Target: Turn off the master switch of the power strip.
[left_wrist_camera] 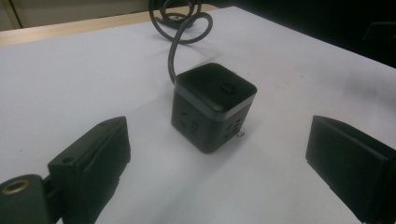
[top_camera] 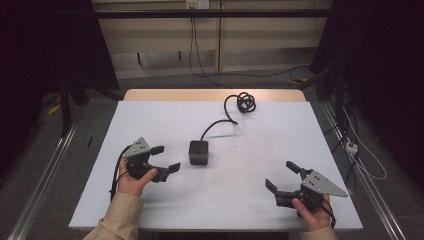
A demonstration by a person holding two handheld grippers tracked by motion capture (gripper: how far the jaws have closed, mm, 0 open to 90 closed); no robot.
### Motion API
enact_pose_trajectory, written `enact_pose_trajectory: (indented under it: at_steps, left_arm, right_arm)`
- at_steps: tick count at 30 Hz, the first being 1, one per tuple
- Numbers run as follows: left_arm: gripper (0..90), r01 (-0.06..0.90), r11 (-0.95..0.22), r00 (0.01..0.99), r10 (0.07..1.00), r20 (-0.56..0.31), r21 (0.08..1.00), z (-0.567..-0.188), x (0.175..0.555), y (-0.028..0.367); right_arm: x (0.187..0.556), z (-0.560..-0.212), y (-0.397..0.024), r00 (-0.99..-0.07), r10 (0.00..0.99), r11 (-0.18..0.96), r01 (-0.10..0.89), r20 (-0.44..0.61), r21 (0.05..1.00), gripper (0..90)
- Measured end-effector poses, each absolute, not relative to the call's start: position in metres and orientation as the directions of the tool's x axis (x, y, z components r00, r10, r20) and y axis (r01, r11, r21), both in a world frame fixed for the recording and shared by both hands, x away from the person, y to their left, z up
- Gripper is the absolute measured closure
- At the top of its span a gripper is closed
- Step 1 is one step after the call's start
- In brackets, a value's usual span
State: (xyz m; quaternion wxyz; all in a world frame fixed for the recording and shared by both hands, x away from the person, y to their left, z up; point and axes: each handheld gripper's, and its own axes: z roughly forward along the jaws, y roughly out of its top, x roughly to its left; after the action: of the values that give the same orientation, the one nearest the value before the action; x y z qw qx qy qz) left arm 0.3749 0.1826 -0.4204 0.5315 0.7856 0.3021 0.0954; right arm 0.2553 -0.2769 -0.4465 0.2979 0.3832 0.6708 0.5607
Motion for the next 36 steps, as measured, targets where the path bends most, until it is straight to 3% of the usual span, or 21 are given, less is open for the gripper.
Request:
enact_pose_trajectory:
  at_steps: [36]
  left_arm:
    - [6.2, 0.386, -0.208, 0.762, 0.621, -0.183, 0.899, -0.424, 0.36, 0.228]
  right_arm:
    - [0.255, -0.446, -0.277, -0.53, 0.848, 0.081, 0.18, 0.027, 0.98, 5.6]
